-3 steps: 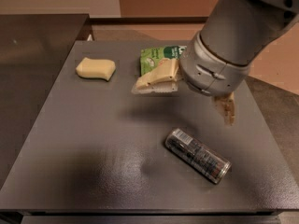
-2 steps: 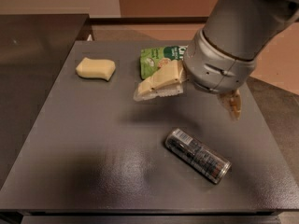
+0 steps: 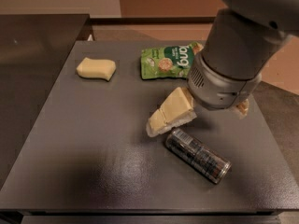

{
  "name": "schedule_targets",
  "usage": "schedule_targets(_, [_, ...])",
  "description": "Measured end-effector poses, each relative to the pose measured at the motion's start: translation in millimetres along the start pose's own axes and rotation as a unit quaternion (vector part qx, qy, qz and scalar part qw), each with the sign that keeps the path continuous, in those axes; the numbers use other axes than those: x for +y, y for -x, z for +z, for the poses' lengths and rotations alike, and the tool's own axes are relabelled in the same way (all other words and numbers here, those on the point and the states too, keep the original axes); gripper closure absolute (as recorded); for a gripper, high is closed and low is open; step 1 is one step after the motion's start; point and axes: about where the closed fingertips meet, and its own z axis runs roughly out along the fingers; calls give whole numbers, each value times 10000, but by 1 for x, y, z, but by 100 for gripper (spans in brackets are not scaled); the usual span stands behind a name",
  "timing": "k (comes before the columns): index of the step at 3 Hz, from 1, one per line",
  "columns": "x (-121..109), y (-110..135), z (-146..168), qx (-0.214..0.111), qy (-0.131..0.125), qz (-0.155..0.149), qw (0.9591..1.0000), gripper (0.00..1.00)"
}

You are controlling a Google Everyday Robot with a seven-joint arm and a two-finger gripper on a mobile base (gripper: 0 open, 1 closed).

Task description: Place redbull can upright

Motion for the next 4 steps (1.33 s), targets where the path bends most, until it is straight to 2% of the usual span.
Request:
schedule_targets(1, [7,13,16,26,365,-756,9965,0])
schedule_targets(2, [15,25,27,-45,604,-1262,9902,0])
schedule_targets(3, [27,32,39,-186,762,-1491,9857,0])
schedule_targets(4, [36,37,47,-309,820,-1609,9831,0])
